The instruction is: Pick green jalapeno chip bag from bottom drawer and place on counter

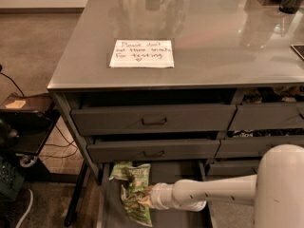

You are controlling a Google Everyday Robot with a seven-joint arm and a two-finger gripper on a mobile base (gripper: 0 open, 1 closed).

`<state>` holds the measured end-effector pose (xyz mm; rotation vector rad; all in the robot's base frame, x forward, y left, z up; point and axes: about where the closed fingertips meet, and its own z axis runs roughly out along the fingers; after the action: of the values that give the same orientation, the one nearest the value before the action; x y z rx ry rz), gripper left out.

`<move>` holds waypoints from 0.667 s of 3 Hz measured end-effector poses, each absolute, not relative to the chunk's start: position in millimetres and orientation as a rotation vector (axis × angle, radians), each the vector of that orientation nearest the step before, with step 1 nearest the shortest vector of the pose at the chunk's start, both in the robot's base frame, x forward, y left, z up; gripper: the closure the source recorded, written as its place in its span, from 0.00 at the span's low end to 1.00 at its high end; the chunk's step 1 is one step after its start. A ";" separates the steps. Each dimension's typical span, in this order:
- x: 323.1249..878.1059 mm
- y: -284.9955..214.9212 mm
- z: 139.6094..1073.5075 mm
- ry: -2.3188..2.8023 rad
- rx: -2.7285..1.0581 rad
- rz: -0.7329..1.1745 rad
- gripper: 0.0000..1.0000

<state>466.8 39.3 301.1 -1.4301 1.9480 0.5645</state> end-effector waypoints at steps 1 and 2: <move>452.8 35.2 319.2 1.942 -1.433 0.550 0.84; 448.2 25.1 353.2 1.901 -1.404 0.490 1.00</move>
Offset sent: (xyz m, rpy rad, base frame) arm -0.0226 -0.0329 0.0972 0.0077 -0.1668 -0.0714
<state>448.2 25.1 353.2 -1.4040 1.9012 0.4897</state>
